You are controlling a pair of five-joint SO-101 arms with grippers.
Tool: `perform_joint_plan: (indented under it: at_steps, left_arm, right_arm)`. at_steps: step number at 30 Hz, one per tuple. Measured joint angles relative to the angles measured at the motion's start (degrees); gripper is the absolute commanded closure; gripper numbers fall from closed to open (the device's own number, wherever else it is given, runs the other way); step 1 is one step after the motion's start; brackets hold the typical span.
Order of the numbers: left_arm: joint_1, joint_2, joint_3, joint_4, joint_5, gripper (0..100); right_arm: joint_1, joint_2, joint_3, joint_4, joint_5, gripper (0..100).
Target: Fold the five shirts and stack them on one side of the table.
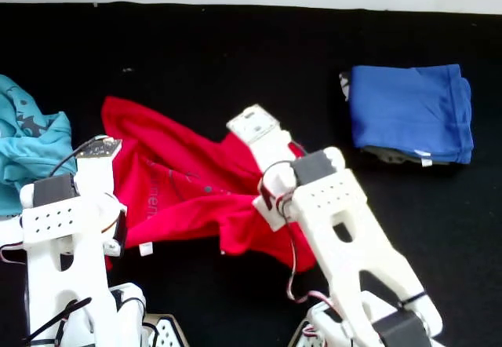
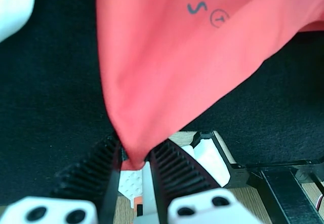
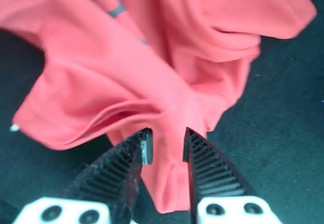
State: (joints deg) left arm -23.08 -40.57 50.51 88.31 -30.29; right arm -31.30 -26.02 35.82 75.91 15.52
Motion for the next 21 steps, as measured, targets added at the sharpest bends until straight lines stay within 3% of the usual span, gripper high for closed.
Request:
perform_joint_plan:
  at_steps: [8,14,21]
  left_arm:
    - [0.0,0.0,0.0,0.0,0.0,99]
    - [0.0,0.0,0.0,0.0,0.0,99]
    - [0.0,0.0,0.09,-0.44,0.0,99]
  right_arm:
    - [-3.69,-2.55,10.37,-5.71,0.0,88.7]
    - [-4.04,-2.64,11.08,-6.59,0.0,97.2]
    - [-4.04,-2.64,11.6,-12.84,0.0,95.6]
